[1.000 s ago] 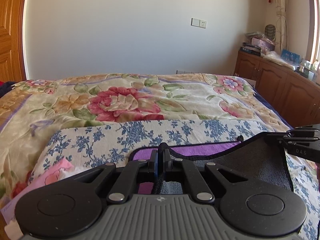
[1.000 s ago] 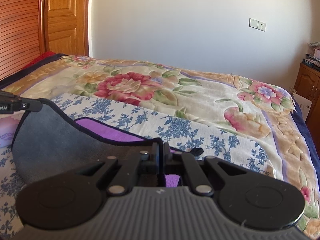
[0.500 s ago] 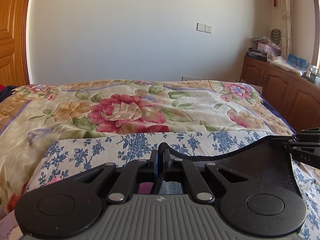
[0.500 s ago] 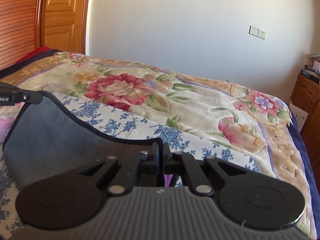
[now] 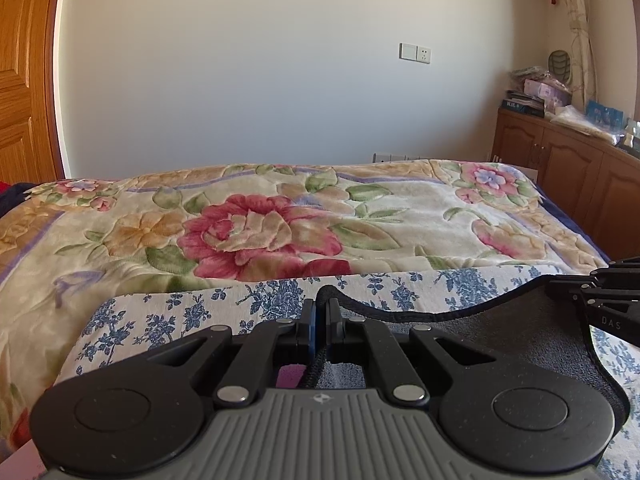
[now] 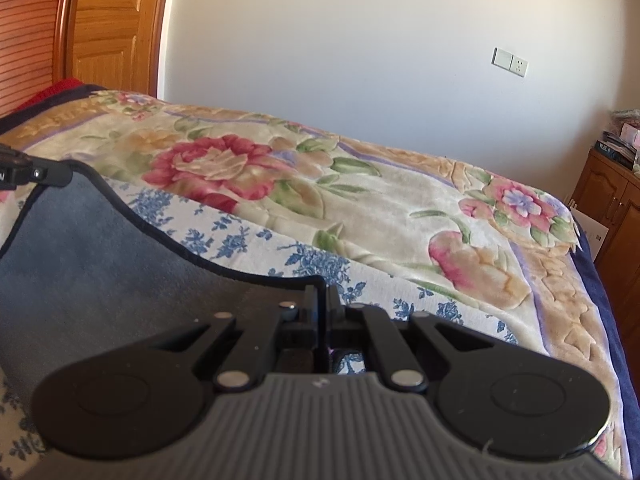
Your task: Fold towel
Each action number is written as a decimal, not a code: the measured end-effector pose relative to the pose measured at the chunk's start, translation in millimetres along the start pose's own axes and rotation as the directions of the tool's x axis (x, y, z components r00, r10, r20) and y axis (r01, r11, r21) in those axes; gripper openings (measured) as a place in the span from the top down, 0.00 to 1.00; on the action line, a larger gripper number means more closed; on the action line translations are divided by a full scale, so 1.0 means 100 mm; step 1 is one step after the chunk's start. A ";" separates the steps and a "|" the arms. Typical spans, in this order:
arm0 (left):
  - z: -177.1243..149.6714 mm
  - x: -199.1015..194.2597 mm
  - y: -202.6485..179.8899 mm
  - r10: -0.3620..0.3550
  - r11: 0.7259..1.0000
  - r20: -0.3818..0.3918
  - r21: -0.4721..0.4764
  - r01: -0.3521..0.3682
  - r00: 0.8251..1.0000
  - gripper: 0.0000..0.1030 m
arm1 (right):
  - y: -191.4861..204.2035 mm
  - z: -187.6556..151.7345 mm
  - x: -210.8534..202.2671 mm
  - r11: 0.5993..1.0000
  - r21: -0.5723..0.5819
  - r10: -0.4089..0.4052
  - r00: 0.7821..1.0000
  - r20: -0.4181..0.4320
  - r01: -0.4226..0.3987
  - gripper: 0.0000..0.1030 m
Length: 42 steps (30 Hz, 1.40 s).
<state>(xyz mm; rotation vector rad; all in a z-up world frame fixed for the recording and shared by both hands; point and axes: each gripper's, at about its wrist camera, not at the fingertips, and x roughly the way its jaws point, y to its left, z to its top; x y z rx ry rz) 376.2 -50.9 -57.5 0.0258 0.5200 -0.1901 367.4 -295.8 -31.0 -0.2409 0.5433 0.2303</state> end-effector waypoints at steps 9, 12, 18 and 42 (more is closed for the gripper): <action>-0.11 0.34 0.02 0.025 0.998 -0.055 0.051 -0.023 0.998 0.95 | -0.03 -0.12 0.21 1.000 0.009 0.004 0.998 -0.059 -0.003 0.96; -0.16 0.39 0.02 0.023 0.998 -0.068 0.056 -0.019 0.997 0.95 | -0.03 -0.14 0.25 1.000 0.016 0.010 0.997 -0.075 -0.009 0.96; -0.21 0.44 0.02 0.024 0.999 -0.086 0.049 -0.019 0.996 0.94 | -0.05 -0.18 0.29 1.000 0.028 0.013 0.995 -0.101 -0.010 0.96; 0.20 -0.50 -0.10 0.064 0.994 -0.022 0.085 -0.062 0.998 0.16 | 0.10 0.13 -0.60 0.996 0.077 0.044 0.998 -0.054 -0.040 0.48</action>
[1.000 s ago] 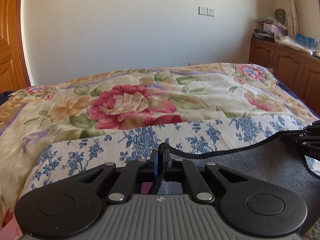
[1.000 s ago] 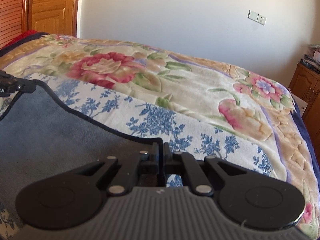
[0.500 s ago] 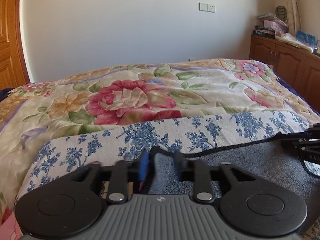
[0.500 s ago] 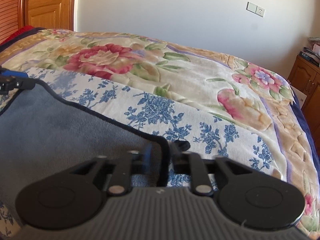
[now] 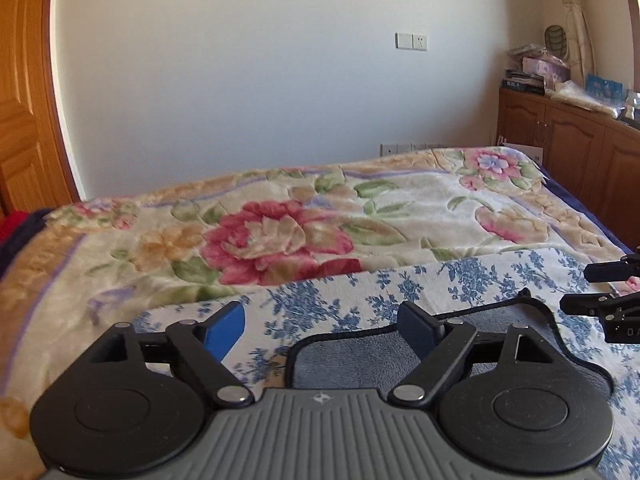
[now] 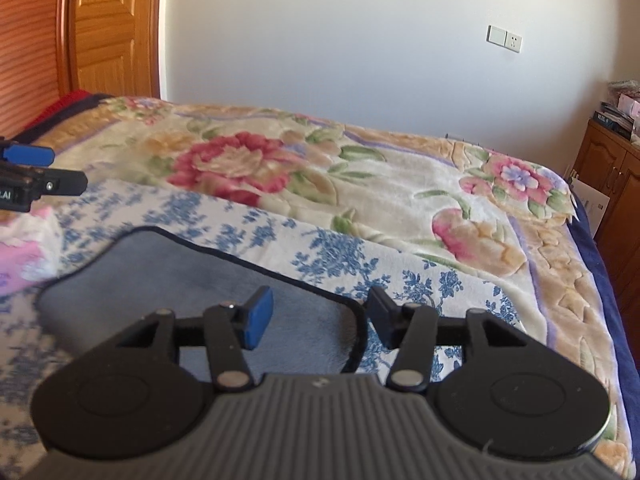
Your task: Fold towel
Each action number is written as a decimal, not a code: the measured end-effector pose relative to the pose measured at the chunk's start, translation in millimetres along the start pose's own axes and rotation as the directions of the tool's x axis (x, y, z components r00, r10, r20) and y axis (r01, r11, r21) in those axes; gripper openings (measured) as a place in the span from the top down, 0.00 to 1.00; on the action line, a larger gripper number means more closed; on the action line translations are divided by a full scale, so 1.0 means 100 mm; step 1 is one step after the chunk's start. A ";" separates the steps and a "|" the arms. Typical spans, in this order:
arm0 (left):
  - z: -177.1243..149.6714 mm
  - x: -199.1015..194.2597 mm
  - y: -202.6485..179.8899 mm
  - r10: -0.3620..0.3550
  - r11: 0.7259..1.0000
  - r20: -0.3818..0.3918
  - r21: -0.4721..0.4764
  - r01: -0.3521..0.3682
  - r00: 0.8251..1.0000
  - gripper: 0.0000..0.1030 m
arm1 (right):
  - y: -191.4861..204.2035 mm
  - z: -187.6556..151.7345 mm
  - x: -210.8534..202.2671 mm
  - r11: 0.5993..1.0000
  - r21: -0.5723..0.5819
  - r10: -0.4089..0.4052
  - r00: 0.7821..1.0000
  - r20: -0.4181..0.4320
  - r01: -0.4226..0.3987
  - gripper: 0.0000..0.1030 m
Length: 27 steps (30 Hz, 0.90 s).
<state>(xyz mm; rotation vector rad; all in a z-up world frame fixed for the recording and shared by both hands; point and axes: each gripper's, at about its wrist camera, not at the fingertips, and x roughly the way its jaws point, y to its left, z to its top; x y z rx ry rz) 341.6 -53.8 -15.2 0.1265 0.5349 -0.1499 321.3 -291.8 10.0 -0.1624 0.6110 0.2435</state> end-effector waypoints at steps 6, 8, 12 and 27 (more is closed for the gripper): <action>0.10 -0.50 0.06 0.018 1.000 0.015 -0.011 -0.017 1.000 0.13 | 0.12 0.06 -0.39 0.999 0.031 0.026 0.999 0.033 -0.027 0.47; 0.12 -0.63 0.09 0.017 1.000 0.014 -0.020 -0.017 1.000 0.13 | 0.17 0.08 -0.52 0.999 0.033 0.027 0.999 0.044 -0.029 0.47; 0.15 -0.91 0.08 0.021 0.999 0.024 -0.027 -0.020 0.999 0.12 | 0.22 0.10 -0.78 0.998 0.046 0.033 0.997 0.064 -0.036 0.46; 0.42 -1.87 -0.01 0.005 0.999 0.116 -0.040 0.000 0.993 0.11 | 0.24 0.21 -1.71 0.998 0.070 -0.002 0.991 0.133 -0.007 0.44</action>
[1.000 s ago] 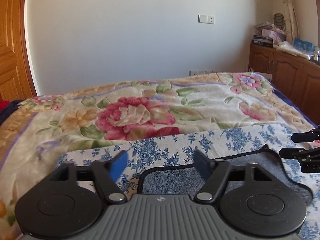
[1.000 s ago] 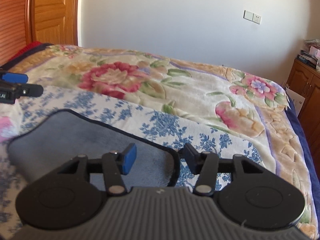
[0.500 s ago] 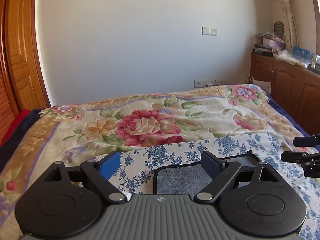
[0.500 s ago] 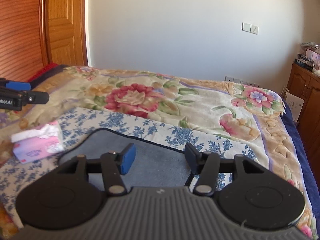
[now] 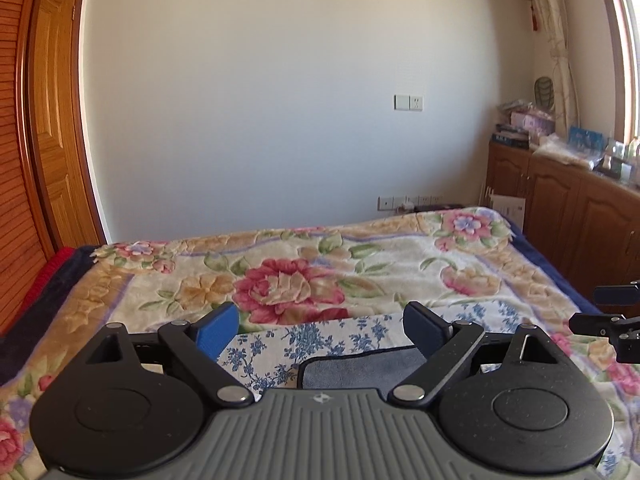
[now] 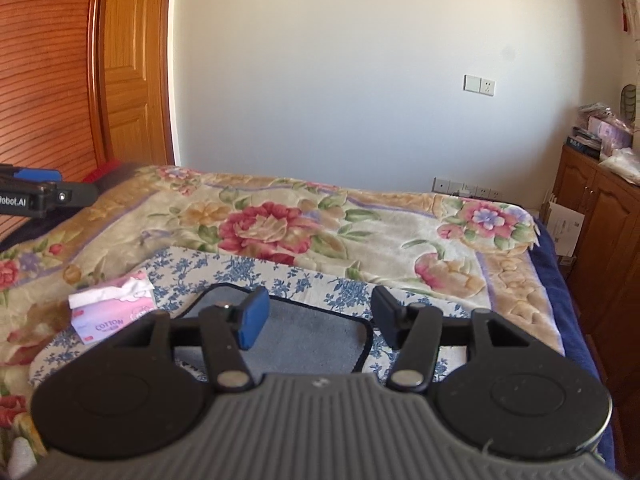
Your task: Fold towel
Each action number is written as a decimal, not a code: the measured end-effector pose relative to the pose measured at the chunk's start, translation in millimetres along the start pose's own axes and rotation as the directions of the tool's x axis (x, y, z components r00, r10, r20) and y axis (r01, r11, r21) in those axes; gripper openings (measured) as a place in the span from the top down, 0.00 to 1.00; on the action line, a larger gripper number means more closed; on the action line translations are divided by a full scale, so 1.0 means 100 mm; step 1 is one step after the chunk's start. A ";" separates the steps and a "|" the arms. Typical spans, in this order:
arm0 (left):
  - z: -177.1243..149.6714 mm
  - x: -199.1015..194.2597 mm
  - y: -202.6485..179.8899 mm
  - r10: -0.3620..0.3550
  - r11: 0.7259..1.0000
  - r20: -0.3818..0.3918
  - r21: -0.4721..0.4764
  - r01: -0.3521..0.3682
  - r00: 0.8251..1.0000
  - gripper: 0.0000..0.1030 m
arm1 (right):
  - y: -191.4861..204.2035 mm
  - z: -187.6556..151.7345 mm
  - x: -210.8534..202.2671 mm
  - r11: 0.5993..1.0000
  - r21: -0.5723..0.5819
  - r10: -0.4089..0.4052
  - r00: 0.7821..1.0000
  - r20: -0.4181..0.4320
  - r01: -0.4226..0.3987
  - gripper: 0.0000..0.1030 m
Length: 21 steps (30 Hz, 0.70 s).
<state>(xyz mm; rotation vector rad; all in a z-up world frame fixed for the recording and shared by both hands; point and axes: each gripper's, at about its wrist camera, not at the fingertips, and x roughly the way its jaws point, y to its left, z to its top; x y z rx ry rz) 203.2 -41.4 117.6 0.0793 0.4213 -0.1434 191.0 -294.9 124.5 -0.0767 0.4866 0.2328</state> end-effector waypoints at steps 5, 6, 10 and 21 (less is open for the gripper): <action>0.01 -0.27 -0.03 0.001 1.000 0.013 0.008 -0.002 1.000 0.09 | 0.04 -0.06 -0.21 1.000 0.023 0.002 1.000 0.010 -0.003 0.42; 0.00 -0.33 -0.03 0.001 1.000 0.015 0.010 -0.001 1.000 0.08 | 0.04 -0.08 -0.24 0.999 0.034 0.008 1.000 0.010 -0.008 0.42; -0.10 -0.52 -0.05 0.010 0.999 0.014 0.031 -0.010 1.000 0.03 | 0.09 -0.21 -0.41 0.998 0.059 0.006 1.000 0.007 -0.006 0.42; -0.55 -1.08 -0.08 0.001 1.000 -0.001 0.032 -0.001 1.000 0.00 | 0.23 -0.49 -0.84 0.998 0.051 -0.022 1.000 0.009 0.022 0.33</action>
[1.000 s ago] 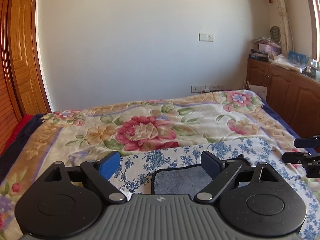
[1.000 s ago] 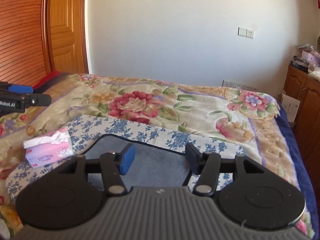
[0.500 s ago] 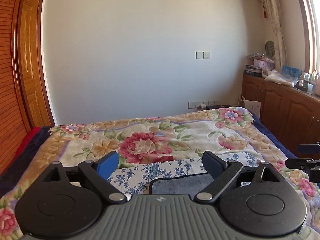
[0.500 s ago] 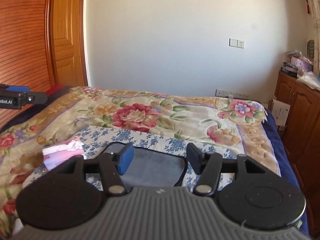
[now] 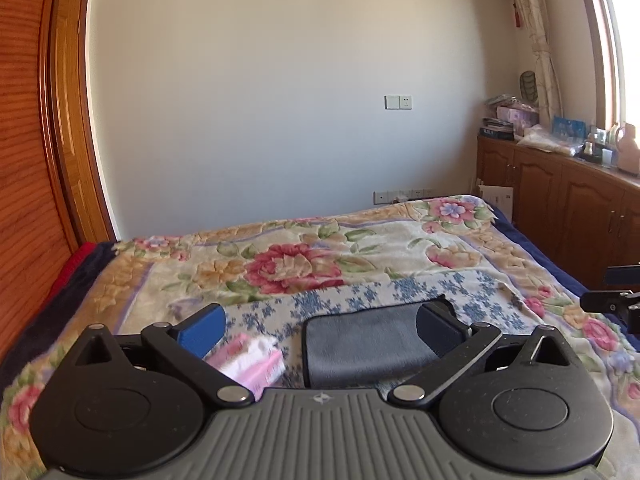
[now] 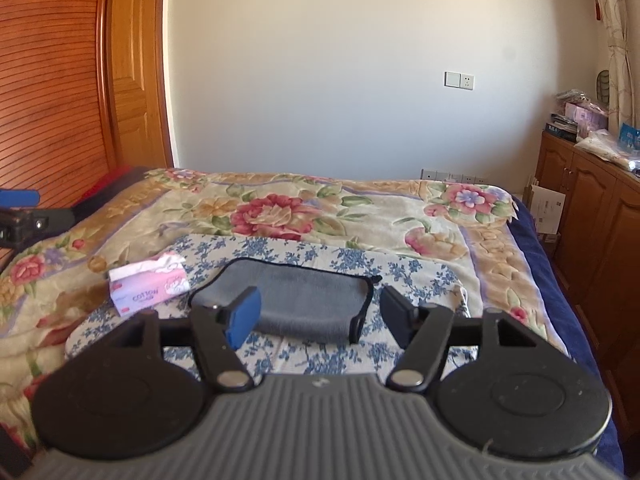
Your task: Fold towel
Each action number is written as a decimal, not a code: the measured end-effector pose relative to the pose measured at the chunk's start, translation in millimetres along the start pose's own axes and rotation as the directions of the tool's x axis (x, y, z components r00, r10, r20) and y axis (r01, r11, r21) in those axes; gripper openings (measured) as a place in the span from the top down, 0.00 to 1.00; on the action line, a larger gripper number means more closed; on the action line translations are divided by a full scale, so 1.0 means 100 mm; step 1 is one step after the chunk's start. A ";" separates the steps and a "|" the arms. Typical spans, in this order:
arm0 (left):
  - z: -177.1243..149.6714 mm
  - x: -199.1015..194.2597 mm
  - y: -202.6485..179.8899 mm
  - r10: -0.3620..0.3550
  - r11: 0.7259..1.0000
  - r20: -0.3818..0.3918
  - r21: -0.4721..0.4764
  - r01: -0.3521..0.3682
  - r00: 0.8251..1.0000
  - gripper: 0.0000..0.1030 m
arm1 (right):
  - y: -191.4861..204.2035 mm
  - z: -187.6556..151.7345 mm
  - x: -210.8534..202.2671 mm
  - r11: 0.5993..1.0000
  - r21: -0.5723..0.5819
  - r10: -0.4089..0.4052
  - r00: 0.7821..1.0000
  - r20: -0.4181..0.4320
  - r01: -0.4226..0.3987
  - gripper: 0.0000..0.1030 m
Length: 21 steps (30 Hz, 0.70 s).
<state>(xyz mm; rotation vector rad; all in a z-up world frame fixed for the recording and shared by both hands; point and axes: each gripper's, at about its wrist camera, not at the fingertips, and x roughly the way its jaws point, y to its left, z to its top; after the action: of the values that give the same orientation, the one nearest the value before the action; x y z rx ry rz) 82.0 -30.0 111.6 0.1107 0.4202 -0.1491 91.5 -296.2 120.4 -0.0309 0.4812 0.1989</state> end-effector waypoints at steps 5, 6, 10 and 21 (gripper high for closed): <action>-0.21 -0.23 -0.05 0.005 1.000 0.012 -0.028 -0.005 1.000 0.00 | 0.07 -0.12 -0.15 1.000 -0.001 0.004 1.000 0.019 -0.004 0.15; -0.24 -0.26 -0.06 -0.003 1.000 0.009 -0.026 0.003 1.000 0.00 | 0.09 -0.14 -0.18 1.000 0.001 0.009 1.000 0.022 -0.009 0.15; -0.33 -0.40 -0.10 -0.012 1.000 0.000 -0.011 0.012 1.000 0.00 | 0.13 -0.20 -0.26 1.000 0.006 0.013 1.000 0.027 -0.013 0.11; -0.58 -0.63 -0.05 0.016 0.997 0.084 -0.073 -0.010 0.996 0.00 | 0.17 -0.47 -0.38 0.999 0.034 -0.004 0.999 0.036 0.002 0.00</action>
<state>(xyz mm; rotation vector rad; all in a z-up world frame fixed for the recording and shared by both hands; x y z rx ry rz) 1.5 -19.5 84.9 0.0353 0.3405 -0.1254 33.5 -289.8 97.0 0.0057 0.4481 0.1879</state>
